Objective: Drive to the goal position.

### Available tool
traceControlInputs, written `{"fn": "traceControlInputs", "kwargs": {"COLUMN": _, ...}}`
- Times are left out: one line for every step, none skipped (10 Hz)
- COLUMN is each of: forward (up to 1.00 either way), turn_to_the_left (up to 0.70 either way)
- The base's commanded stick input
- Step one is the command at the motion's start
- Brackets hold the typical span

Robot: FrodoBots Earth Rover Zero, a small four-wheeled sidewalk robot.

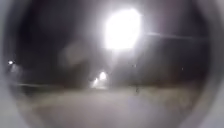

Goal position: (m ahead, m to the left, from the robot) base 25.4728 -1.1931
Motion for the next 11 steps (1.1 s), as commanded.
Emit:
{"fn": "traceControlInputs", "kwargs": {"forward": 1.0, "turn_to_the_left": 0.06}}
{"fn": "traceControlInputs", "kwargs": {"forward": 1.0, "turn_to_the_left": 0.06}}
{"fn": "traceControlInputs", "kwargs": {"forward": 1.0, "turn_to_the_left": 0.1}}
{"fn": "traceControlInputs", "kwargs": {"forward": 1.0, "turn_to_the_left": 0.12}}
{"fn": "traceControlInputs", "kwargs": {"forward": 1.0, "turn_to_the_left": 0.12}}
{"fn": "traceControlInputs", "kwargs": {"forward": 1.0, "turn_to_the_left": 0.12}}
{"fn": "traceControlInputs", "kwargs": {"forward": 1.0, "turn_to_the_left": 0.12}}
{"fn": "traceControlInputs", "kwargs": {"forward": 1.0, "turn_to_the_left": 0.12}}
{"fn": "traceControlInputs", "kwargs": {"forward": 1.0, "turn_to_the_left": 0.12}}
{"fn": "traceControlInputs", "kwargs": {"forward": 1.0, "turn_to_the_left": 0.12}}
{"fn": "traceControlInputs", "kwargs": {"forward": 1.0, "turn_to_the_left": 0.12}}
